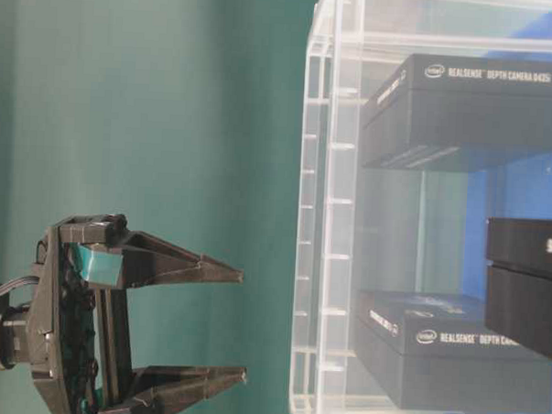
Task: Take the box out of the case with the left arm.
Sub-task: 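Move the left gripper over the left black box in the case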
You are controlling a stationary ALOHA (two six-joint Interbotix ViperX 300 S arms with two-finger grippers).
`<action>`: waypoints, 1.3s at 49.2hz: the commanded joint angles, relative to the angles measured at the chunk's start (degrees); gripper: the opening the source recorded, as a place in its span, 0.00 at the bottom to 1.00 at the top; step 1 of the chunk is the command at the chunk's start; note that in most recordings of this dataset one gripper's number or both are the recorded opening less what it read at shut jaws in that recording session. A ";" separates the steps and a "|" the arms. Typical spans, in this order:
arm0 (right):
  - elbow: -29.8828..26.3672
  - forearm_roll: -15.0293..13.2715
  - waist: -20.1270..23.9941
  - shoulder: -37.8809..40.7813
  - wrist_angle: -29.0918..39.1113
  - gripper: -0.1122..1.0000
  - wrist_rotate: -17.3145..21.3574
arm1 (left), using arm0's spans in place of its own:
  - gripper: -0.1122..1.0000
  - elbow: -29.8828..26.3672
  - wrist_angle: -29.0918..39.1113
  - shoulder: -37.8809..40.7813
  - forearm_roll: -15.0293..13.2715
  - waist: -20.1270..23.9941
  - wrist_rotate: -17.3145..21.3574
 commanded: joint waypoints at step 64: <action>-0.18 -0.09 0.00 -0.18 -0.09 0.10 0.00 | 0.95 15.38 -17.23 -2.46 2.20 1.85 -4.31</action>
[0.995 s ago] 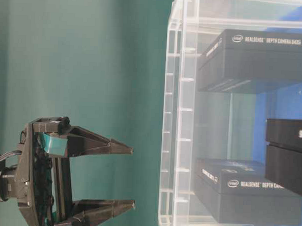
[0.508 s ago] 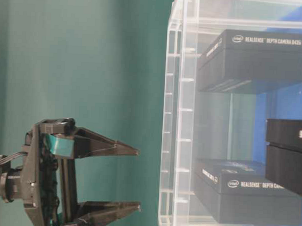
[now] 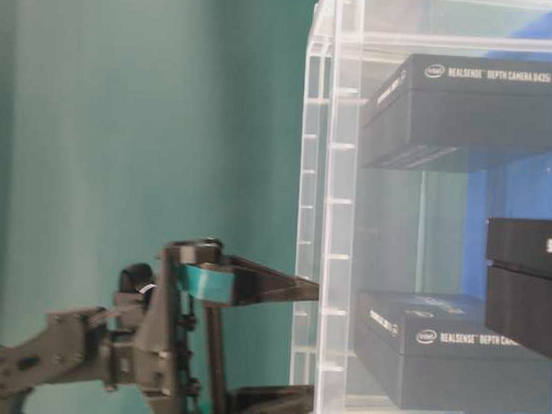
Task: Take the box out of the case with the left arm.
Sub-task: 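Move the left gripper over the left black box in the case, then lower the left gripper around the left box and close it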
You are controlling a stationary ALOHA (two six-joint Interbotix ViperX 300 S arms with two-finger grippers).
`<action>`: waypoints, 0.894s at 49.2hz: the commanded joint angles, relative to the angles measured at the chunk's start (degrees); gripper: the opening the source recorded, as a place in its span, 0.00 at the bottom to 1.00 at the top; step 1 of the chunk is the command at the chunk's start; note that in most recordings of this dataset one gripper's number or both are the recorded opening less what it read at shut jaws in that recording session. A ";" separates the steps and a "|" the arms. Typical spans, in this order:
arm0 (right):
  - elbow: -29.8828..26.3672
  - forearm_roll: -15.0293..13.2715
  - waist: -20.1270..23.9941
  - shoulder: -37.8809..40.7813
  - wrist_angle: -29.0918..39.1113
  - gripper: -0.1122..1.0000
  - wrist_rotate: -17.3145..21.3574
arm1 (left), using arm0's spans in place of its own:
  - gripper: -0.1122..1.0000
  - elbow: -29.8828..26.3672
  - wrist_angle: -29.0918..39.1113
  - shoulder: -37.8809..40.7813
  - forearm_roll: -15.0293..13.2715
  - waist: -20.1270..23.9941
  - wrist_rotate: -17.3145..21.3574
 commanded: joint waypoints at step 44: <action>-0.35 0.00 0.00 -0.09 -0.26 0.10 0.09 | 0.95 5.54 -8.26 2.55 -0.09 0.62 0.09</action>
